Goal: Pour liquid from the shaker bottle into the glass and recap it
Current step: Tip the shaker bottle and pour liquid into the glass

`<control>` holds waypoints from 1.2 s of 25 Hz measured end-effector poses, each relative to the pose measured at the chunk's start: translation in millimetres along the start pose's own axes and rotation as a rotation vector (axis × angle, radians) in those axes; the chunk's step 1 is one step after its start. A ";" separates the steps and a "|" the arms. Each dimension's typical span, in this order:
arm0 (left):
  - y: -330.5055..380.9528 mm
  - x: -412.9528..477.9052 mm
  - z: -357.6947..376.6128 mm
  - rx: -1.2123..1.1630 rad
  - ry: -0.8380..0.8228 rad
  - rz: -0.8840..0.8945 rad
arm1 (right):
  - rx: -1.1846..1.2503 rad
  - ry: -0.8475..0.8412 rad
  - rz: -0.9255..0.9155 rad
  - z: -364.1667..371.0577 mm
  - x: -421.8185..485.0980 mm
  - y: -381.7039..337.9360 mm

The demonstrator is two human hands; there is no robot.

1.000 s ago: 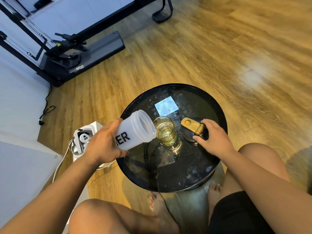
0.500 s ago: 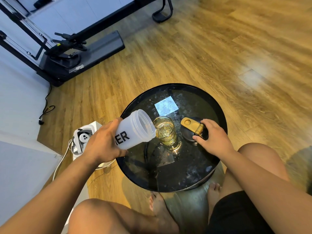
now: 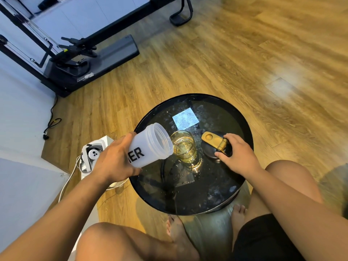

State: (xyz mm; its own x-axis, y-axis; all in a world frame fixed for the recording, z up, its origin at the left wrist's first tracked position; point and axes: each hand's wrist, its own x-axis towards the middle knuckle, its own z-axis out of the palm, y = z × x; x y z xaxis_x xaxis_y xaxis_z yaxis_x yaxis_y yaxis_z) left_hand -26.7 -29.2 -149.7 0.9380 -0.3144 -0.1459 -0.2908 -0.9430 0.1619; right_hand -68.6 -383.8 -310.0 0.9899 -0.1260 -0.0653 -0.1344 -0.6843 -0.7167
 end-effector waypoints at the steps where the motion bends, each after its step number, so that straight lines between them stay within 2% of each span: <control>1: 0.5 -0.1 -0.2 -0.002 0.001 0.000 | 0.001 0.002 -0.002 -0.2 -0.1 0.0; 18: 3.1 0.3 -3.3 0.027 -0.006 0.012 | -0.007 -0.014 0.009 -2.7 -1.0 -3.4; 30: 6.6 -6.2 7.2 -0.026 -0.029 -0.063 | -0.001 -0.027 0.022 -1.3 1.5 -4.8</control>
State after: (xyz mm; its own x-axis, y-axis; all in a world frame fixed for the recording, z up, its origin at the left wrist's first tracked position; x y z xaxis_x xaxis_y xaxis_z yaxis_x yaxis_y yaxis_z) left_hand -35.8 -34.2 -154.8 0.9483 -0.2578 -0.1849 -0.2261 -0.9580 0.1763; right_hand -66.5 -381.6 -305.8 0.9876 -0.1213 -0.1000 -0.1561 -0.6823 -0.7142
